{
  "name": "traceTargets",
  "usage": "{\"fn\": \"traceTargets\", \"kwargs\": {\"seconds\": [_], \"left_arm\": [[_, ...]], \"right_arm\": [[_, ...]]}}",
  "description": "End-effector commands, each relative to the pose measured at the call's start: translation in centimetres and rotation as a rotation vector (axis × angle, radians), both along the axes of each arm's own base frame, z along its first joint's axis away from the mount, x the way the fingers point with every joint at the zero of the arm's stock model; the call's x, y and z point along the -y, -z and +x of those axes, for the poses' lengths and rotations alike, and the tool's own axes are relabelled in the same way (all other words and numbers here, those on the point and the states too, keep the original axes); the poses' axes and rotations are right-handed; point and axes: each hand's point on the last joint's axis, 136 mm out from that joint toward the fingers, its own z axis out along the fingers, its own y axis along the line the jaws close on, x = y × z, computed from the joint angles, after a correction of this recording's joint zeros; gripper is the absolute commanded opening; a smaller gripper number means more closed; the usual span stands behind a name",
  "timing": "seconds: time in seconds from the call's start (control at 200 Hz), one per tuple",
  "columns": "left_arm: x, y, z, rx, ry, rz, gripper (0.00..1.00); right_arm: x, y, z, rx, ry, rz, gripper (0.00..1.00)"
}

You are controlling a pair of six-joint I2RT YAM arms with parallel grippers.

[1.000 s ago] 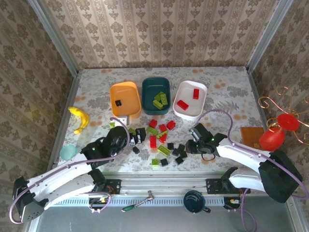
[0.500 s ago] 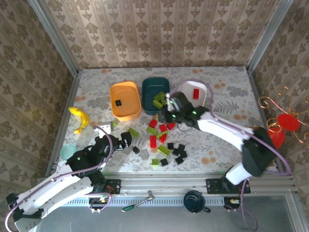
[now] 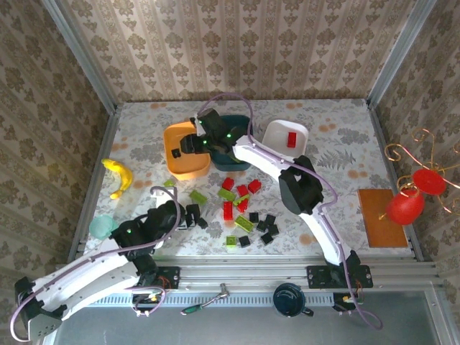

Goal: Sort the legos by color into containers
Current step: Place the lego in the container.

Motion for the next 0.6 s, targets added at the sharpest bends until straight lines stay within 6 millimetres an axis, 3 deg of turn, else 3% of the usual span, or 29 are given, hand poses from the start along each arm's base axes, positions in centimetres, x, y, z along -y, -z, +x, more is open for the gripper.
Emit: {"fn": "traceTargets", "kwargs": {"seconds": [0.0, 0.125, 0.29, 0.47, 0.595], "left_arm": [[1.5, 0.9, -0.6, -0.041, 0.072, -0.025, 0.99], [2.5, 1.5, -0.9, -0.060, 0.109, -0.050, 0.99], [4.1, 2.5, -1.0, -0.105, 0.155, -0.057, 0.93], [6.1, 5.4, -1.1, -0.213, 0.201, 0.008, 0.89], [7.3, 6.8, -1.1, -0.255, 0.227, 0.077, 0.85]], "right_arm": [[-0.2, -1.2, -0.3, -0.025, -0.021, 0.009, 0.64], [1.2, -3.8, -0.6, 0.018, 0.002, 0.017, 0.70], [5.6, -6.8, -2.4, 0.080, 0.066, 0.030, 0.71], [10.8, -6.1, -6.4, 0.098, 0.120, 0.025, 0.71], [13.9, -4.6, -9.0, 0.088, 0.149, -0.004, 0.71]]}}
